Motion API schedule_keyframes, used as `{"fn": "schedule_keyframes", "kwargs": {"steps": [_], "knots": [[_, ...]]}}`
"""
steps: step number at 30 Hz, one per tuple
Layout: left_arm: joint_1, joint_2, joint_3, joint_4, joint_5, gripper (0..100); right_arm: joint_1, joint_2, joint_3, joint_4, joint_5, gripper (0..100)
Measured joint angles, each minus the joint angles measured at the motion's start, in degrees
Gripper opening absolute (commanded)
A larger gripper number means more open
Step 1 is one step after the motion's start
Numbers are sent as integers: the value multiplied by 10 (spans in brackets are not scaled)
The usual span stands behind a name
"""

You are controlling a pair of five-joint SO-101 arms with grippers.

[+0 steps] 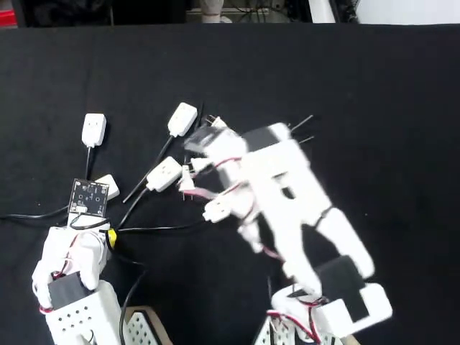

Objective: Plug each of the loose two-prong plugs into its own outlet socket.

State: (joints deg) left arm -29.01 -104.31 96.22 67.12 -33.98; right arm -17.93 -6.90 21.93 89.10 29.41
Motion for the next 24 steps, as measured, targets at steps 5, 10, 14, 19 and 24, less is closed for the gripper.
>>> {"fn": "schedule_keyframes", "kwargs": {"steps": [5,10,14,19,24], "knots": [[0,0,0,0,0,267,110,21,-5,-115,64,33],[5,0,0,0,0,267,139,75,-5,-186,69,272],[9,0,0,0,0,267,139,82,-5,-190,48,389],[9,0,0,0,0,267,139,60,-5,-171,45,347],[9,0,0,0,0,267,138,31,26,-142,45,266]]}}
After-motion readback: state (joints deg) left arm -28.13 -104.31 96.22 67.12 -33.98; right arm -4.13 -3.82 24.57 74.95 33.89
